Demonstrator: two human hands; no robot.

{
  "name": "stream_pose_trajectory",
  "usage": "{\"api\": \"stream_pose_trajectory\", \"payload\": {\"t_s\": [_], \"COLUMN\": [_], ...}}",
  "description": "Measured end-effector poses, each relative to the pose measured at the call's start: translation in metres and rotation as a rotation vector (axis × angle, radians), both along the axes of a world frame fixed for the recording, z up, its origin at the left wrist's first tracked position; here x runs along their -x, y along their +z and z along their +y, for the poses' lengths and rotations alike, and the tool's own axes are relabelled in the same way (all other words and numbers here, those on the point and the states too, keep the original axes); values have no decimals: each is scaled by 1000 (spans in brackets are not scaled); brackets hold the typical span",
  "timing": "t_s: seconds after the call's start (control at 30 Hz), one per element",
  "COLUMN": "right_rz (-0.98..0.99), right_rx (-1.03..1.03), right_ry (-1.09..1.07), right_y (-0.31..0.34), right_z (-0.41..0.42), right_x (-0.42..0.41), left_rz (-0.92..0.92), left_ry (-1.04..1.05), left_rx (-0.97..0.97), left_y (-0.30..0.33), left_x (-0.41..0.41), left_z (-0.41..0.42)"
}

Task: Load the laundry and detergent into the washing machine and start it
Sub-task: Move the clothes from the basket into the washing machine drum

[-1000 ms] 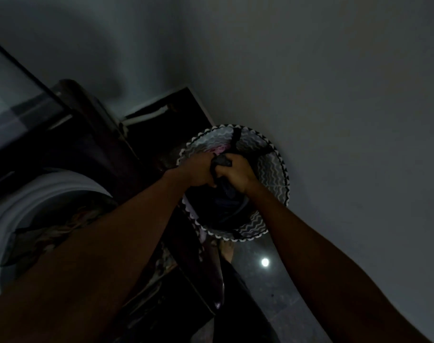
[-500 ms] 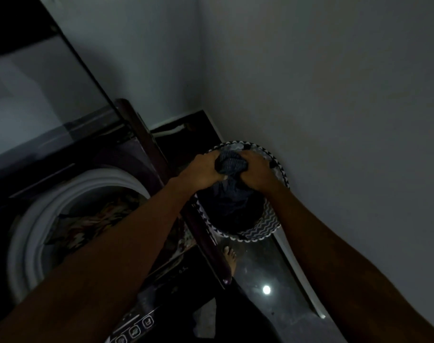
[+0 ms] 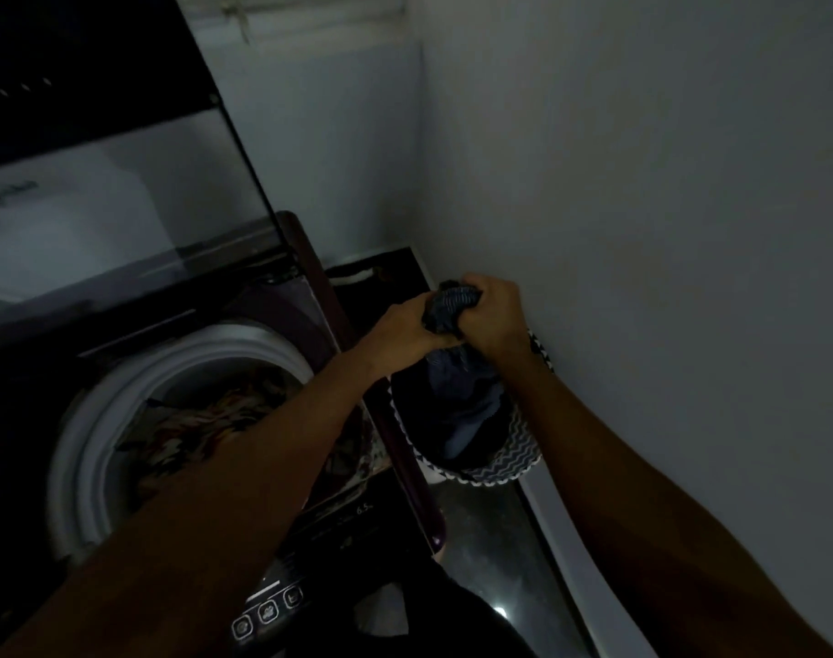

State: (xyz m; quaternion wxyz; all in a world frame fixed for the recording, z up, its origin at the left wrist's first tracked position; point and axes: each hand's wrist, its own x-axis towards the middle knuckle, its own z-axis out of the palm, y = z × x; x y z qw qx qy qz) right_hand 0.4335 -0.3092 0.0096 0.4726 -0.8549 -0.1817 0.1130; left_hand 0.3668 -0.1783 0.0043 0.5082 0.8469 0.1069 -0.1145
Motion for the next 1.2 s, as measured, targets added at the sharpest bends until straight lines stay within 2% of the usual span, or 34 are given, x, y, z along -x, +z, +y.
{"api": "stream_pose_trajectory", "payload": {"t_s": [0.1,0.23,0.37,0.53,0.67,0.77,0.83,0.93,1.03,1.1,1.2], "right_rz": [8,42,165,416,482,561,519,267,78,15,14], "right_rx": [-99,-121,-128,-72,-8,75,165,305,232,245,407], "right_ry": [31,92,235,513,627,739,866,1011,1046,1058,1011], "right_y": [15,19,20,24,33,38,37,25,4,-20,-39], "right_z": [16,41,67,93,119,143,161,188,206,214,216], "right_x": [1,8,20,35,47,62,77,101,131,143,149], "left_rz": [-83,-118,-156,-243,-284,-228,-168,-106,21,42,5], "left_ry": [75,167,282,481,652,757,845,976,1069,1025,883], "left_rx": [20,55,85,136,16,-112,-205,-283,-240,-233,-184], "left_y": [11,21,29,51,65,66,62,51,30,16,-4], "left_x": [8,28,56,90,123,153,175,206,239,254,266], "left_z": [10,31,58,94,133,164,180,193,196,194,185]}}
